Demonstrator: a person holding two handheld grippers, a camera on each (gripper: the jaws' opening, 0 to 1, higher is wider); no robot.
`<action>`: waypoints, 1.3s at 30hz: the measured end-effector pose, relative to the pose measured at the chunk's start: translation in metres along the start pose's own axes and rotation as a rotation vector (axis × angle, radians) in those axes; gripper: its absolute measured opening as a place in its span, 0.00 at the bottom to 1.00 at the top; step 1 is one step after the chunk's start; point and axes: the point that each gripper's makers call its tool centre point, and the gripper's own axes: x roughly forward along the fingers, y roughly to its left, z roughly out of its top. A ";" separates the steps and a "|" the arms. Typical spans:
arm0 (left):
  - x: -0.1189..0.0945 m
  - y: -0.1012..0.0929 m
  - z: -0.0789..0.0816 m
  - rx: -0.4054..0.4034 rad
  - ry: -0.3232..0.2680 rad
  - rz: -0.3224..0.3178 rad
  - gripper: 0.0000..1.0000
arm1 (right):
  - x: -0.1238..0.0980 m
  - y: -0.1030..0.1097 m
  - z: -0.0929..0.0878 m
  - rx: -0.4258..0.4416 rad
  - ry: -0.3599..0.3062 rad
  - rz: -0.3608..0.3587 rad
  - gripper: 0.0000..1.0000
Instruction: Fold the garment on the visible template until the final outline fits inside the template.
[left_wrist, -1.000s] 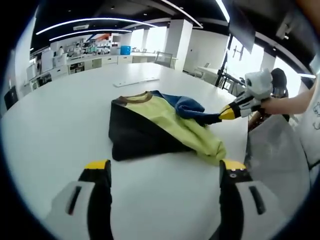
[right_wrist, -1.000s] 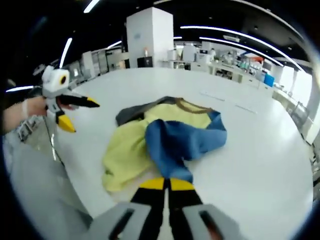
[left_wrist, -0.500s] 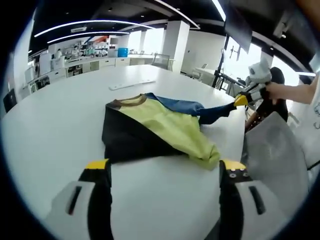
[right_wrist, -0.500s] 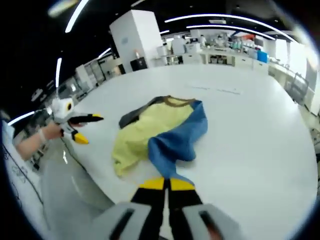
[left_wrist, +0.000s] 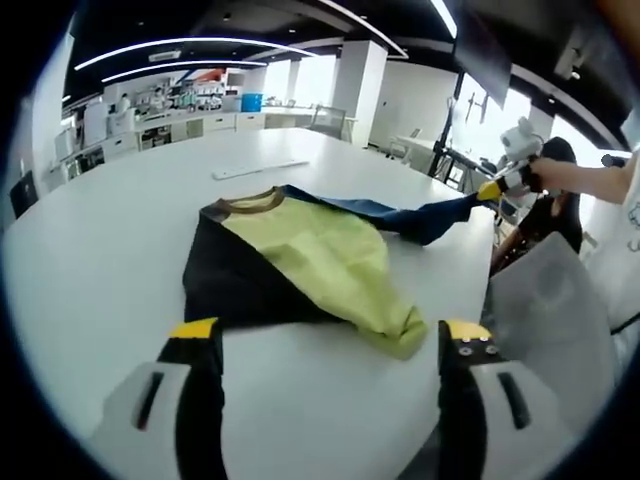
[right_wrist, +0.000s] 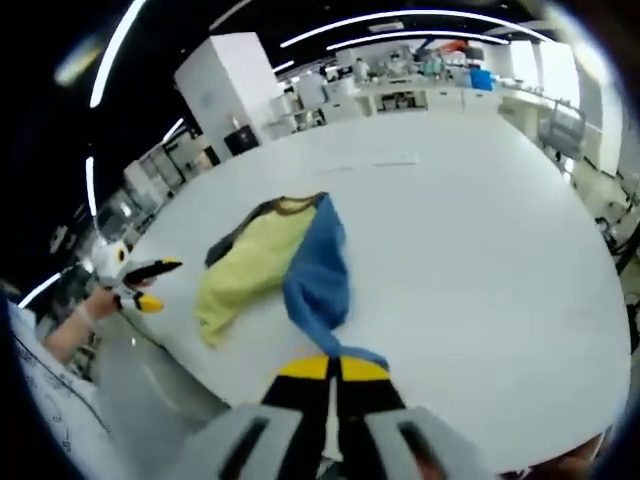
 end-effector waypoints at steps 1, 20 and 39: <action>0.002 -0.002 0.001 0.001 0.002 0.004 0.86 | -0.001 -0.005 0.000 0.006 0.003 -0.004 0.00; 0.016 -0.013 0.006 -0.053 0.031 0.093 0.86 | 0.013 -0.148 0.028 0.194 0.076 -0.080 0.00; 0.028 -0.016 0.008 -0.072 0.028 0.147 0.86 | 0.048 -0.204 0.037 0.171 0.164 -0.142 0.00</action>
